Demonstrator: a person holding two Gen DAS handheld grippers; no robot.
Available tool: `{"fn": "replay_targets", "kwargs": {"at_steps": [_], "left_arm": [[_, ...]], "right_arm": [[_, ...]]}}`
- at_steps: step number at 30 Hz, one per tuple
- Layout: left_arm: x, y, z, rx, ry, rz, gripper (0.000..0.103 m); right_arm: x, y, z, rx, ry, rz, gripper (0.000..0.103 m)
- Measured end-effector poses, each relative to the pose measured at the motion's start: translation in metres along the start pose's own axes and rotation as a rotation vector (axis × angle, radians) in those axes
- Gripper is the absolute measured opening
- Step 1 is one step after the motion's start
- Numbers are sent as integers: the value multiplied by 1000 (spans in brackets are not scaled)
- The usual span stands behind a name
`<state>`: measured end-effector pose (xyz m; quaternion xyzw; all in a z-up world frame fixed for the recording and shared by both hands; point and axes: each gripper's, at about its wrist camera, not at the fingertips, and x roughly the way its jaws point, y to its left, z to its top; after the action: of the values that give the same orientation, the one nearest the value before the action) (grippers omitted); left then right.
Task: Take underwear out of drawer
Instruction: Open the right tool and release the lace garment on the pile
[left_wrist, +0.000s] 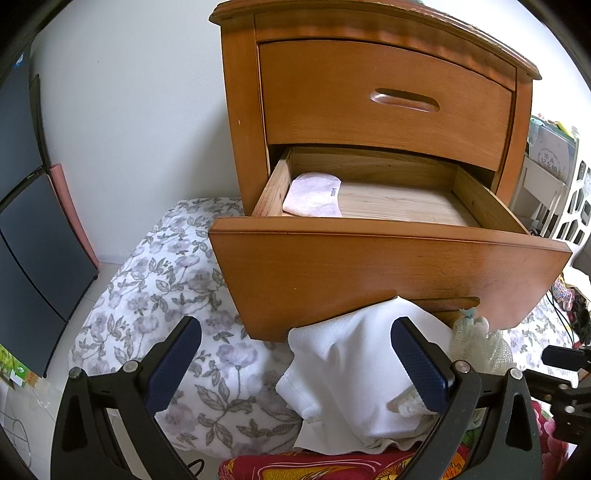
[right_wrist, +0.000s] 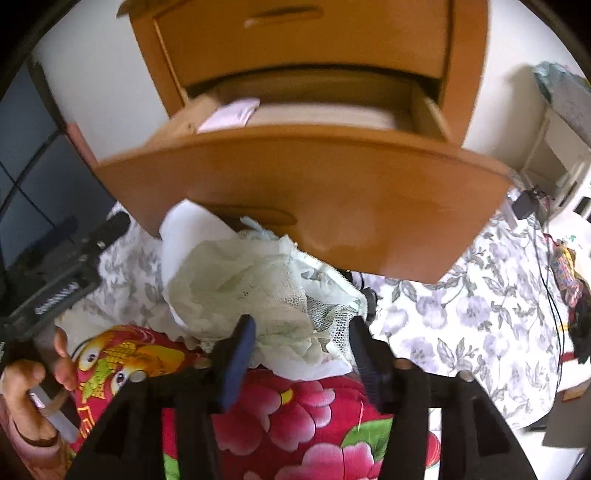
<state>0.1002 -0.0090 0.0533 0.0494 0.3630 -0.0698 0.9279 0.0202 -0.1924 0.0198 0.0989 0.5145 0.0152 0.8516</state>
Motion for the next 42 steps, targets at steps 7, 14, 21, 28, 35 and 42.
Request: {"fn": "replay_targets", "kwargs": {"at_steps": [7,14,21,28,35,42], "left_arm": [[-1,-1,-2,3,0,0,102],[-2,-2,-1,7,-4,0,102],[-4,-3,0,17,-11,2,102],[-10,-5,1,25,-32,-5,102],[-19,1,9,2,-49,-103,102],[-30,8,50,-7,-42,-197,102]], "right_arm": [[-8,-3,-14,82,-41,-48,72],[-15,-3,-11,99,-107,-104,89],[-9,-2,-12,97,-145,-120,103],[-18,-2,-11,96,-232,-123,103],[-18,-4,-12,109,-243,-118,103],[-13,-12,-13,143,-220,-104,103]]}}
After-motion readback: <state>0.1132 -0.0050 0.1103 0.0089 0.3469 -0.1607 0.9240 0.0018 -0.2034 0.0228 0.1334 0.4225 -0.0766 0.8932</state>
